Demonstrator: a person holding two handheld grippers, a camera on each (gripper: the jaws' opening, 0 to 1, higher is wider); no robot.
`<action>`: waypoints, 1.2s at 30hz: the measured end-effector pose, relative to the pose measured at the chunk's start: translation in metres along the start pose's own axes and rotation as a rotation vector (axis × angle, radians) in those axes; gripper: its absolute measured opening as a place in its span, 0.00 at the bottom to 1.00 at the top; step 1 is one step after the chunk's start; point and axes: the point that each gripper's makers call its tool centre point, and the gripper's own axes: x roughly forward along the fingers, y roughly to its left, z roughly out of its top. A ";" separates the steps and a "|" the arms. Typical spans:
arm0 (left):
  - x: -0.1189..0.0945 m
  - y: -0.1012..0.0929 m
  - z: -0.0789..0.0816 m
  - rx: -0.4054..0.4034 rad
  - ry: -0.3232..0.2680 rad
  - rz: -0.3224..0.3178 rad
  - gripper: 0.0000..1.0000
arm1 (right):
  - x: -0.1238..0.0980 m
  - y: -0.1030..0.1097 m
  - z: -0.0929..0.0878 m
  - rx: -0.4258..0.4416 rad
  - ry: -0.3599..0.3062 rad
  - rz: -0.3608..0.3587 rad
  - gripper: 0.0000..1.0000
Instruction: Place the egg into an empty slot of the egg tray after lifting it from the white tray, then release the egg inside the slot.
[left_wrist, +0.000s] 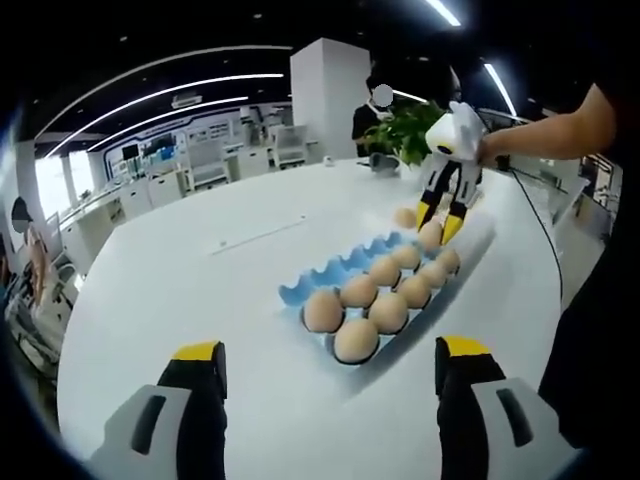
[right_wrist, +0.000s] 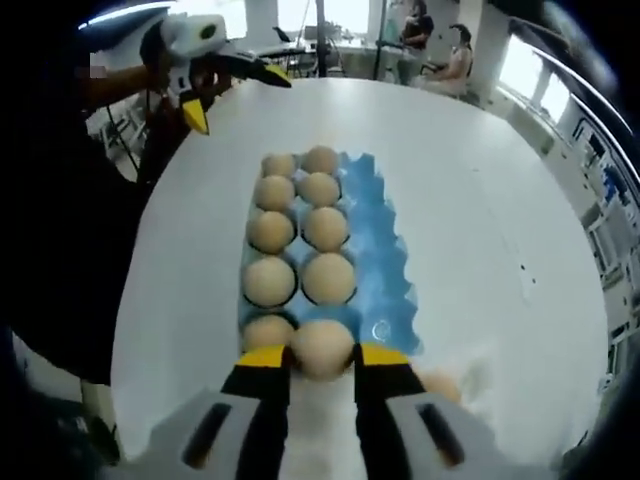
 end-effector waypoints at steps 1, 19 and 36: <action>0.000 0.000 0.000 -0.001 0.000 0.000 0.87 | 0.001 -0.001 0.001 0.001 0.000 0.001 0.24; -0.003 0.003 0.000 -0.002 -0.001 0.015 0.85 | 0.016 -0.007 -0.001 0.008 0.025 0.032 0.24; -0.005 0.005 -0.002 -0.002 0.005 0.018 0.82 | 0.025 -0.009 -0.008 0.039 0.050 0.064 0.24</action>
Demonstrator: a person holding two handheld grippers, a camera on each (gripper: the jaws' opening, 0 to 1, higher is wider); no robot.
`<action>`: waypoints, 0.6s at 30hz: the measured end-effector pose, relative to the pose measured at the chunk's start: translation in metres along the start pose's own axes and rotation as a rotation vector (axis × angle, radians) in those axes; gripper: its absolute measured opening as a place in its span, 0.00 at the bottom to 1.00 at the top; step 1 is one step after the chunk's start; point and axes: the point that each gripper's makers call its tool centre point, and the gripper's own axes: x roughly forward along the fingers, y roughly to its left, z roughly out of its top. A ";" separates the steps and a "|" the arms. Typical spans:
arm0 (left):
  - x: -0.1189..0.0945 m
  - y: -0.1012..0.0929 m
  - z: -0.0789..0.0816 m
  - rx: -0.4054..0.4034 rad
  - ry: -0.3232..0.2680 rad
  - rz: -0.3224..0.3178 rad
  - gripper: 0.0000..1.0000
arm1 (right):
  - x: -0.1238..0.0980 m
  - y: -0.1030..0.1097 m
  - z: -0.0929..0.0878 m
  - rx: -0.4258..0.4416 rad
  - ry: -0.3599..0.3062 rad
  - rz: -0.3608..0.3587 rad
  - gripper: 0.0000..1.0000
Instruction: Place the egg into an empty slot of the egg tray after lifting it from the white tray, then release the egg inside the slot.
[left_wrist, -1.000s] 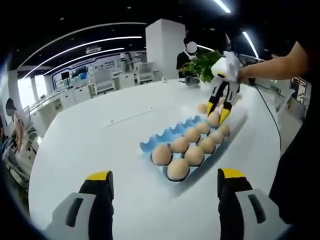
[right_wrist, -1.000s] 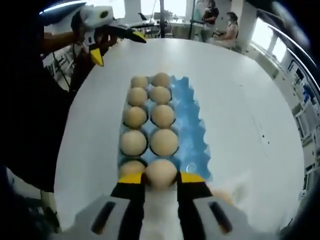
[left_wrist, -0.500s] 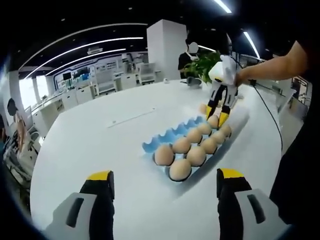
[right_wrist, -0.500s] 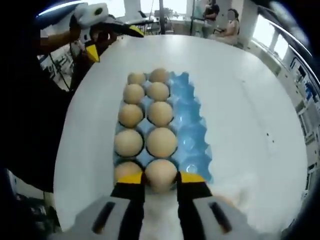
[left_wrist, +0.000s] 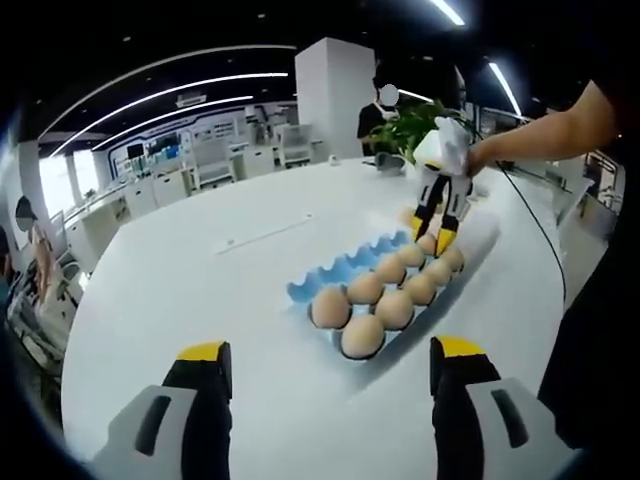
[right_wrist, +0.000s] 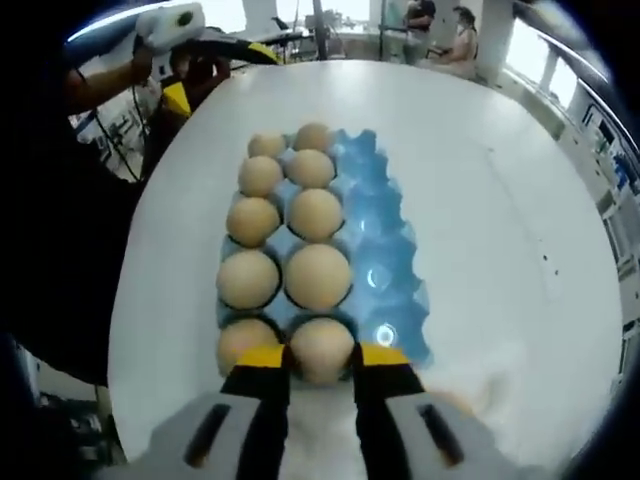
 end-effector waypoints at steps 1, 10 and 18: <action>0.000 0.000 0.000 0.001 0.002 0.000 0.81 | 0.000 0.000 0.000 0.002 -0.002 0.001 0.24; 0.001 -0.001 0.001 0.000 -0.002 -0.001 0.81 | -0.001 0.002 0.000 -0.016 -0.054 -0.001 0.26; 0.000 -0.002 0.000 0.002 -0.001 -0.003 0.81 | -0.039 -0.015 0.006 0.130 -0.206 -0.069 0.25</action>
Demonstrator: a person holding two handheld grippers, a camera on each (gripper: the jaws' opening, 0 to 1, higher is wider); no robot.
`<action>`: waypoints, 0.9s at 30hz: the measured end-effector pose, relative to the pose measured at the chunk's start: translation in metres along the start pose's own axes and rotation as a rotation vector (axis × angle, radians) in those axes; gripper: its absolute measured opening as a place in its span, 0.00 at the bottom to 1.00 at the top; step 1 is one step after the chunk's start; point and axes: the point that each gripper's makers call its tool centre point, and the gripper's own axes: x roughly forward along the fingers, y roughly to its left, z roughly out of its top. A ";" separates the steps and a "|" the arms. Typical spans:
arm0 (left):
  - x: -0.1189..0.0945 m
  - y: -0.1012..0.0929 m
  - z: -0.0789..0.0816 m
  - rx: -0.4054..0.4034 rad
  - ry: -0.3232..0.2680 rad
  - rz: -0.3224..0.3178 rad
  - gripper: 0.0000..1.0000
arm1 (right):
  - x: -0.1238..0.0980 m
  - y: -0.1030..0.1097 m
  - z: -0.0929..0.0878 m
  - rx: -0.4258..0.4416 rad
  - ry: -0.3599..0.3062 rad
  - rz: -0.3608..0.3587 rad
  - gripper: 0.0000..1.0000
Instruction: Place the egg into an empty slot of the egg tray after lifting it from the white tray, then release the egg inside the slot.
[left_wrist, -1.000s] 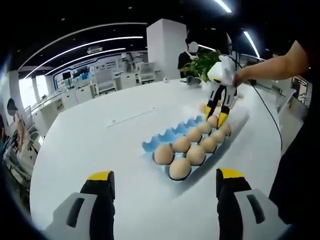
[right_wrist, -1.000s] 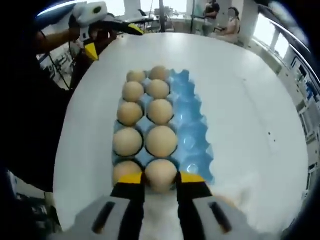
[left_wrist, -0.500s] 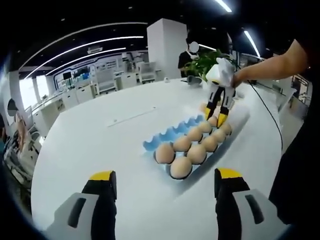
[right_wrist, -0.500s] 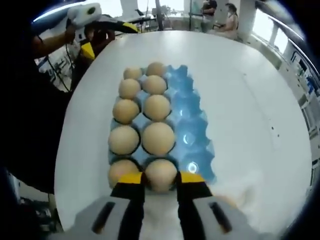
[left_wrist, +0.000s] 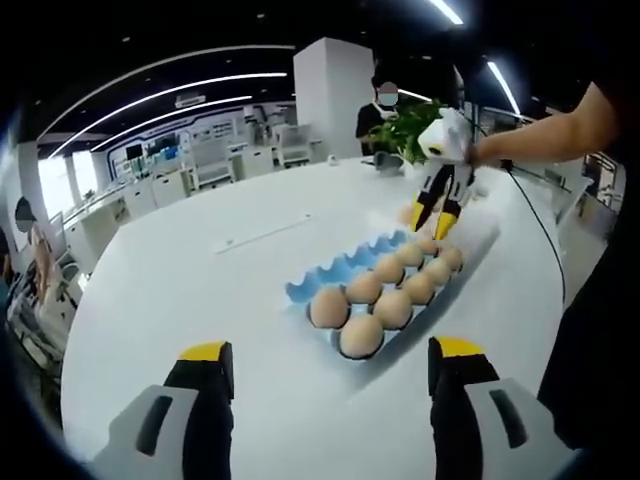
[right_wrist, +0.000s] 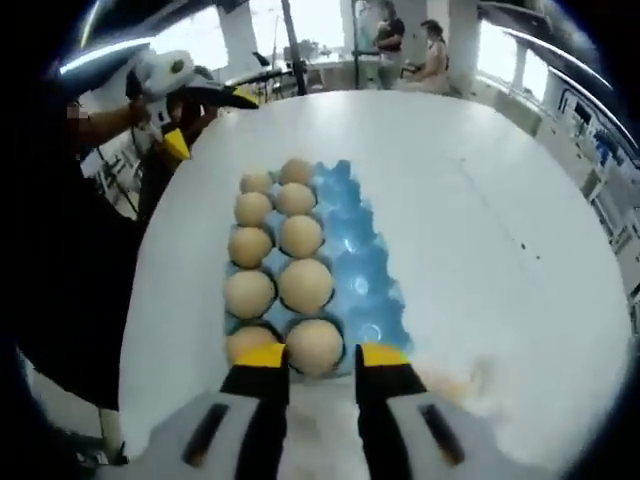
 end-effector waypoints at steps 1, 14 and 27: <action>0.000 -0.001 0.001 0.000 -0.001 -0.001 0.81 | -0.005 -0.006 0.001 0.003 -0.013 -0.025 0.25; 0.000 -0.001 0.000 0.001 0.001 -0.003 0.78 | -0.023 -0.071 -0.025 0.121 0.009 -0.293 0.26; -0.002 0.008 -0.001 -0.002 0.006 0.020 0.77 | -0.003 -0.076 -0.047 0.136 0.009 -0.214 0.27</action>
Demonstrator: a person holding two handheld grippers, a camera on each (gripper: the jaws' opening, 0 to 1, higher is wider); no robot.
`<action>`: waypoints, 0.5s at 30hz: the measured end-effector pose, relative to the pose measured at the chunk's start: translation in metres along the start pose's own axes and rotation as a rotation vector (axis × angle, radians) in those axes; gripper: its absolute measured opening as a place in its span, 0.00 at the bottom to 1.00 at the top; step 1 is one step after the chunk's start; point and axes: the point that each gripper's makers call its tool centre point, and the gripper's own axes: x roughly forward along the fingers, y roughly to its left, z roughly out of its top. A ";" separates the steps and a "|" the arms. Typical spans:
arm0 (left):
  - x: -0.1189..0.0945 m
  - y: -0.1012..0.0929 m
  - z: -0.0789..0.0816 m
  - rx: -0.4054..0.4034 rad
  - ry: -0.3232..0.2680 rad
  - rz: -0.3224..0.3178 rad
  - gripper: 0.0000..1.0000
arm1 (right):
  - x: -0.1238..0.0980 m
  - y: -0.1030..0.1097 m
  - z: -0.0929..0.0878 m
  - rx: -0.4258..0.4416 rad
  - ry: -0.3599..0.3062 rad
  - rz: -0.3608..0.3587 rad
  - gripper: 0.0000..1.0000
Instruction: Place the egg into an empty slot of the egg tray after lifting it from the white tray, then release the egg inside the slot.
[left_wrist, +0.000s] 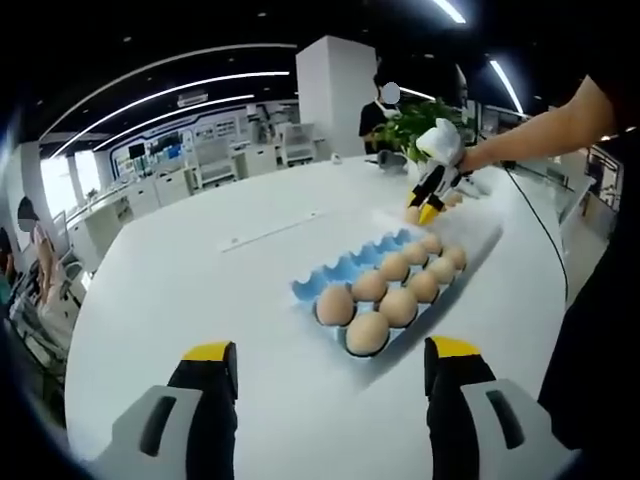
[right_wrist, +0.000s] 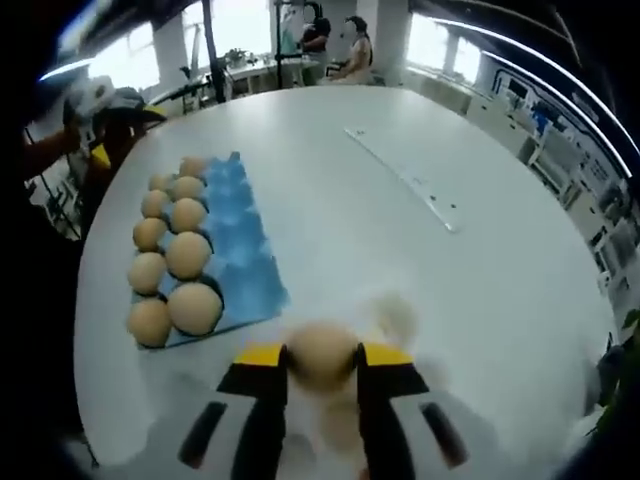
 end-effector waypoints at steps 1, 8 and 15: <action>0.000 0.001 0.001 -0.001 -0.003 0.001 0.77 | 0.000 0.001 0.000 0.003 0.007 -0.006 0.27; 0.001 0.003 0.002 -0.009 -0.008 0.004 0.79 | -0.012 0.005 0.007 0.004 0.004 -0.007 0.26; 0.005 -0.002 -0.005 -0.017 0.012 -0.014 0.79 | -0.033 0.028 0.030 -0.035 -0.050 -0.013 0.26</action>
